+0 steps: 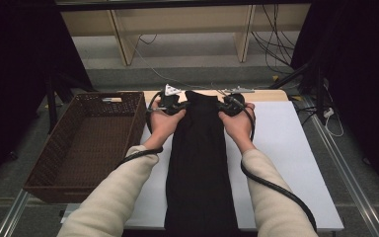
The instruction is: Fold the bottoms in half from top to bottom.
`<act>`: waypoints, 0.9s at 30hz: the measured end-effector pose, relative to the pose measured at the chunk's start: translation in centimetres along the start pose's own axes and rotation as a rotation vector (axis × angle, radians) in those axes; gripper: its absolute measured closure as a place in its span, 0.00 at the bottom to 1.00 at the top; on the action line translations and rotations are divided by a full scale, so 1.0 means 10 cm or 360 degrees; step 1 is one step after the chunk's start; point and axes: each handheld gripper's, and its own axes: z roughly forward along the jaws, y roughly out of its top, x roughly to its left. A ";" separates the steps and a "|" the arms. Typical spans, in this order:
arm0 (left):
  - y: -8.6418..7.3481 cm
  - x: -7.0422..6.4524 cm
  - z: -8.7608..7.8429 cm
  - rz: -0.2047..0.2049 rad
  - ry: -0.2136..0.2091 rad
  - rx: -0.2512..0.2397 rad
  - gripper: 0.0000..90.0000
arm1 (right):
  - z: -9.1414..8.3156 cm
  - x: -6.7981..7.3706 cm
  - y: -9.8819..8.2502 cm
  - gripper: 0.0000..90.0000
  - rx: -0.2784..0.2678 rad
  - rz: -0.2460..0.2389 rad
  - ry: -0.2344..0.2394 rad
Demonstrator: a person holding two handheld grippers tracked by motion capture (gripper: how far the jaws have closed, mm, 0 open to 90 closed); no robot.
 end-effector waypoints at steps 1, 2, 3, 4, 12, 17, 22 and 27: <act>0.02 0.00 -0.01 0.0004 0.0001 -0.0006 0.94 | -0.01 0.00 0.02 0.95 -0.0006 0.0003 0.0000; 0.06 -0.01 -0.02 0.0007 0.0003 -0.0020 0.94 | -0.02 0.00 0.06 0.95 -0.0031 0.0006 -0.0008; 0.06 -0.01 -0.02 0.0007 0.0003 -0.0020 0.94 | -0.02 0.00 0.06 0.95 -0.0031 0.0006 -0.0008; 0.07 -0.01 -0.02 0.0010 0.0003 -0.0021 0.94 | -0.03 0.00 0.08 0.95 -0.0036 0.0002 -0.0009; 0.16 0.01 -0.04 0.0005 0.0015 -0.0060 0.94 | -0.05 0.03 0.18 0.95 -0.0098 -0.0014 -0.0038; 0.21 0.02 -0.06 0.0017 0.0020 -0.0075 0.94 | -0.06 0.03 0.21 0.95 -0.0118 -0.0017 -0.0042; 0.26 0.02 -0.08 0.0043 0.0026 -0.0108 0.94 | -0.09 0.03 0.28 0.95 -0.0157 -0.0014 -0.0057; 0.31 0.02 -0.10 0.0042 0.0028 -0.0128 0.94 | -0.11 0.04 0.32 0.95 -0.0172 -0.0014 -0.0061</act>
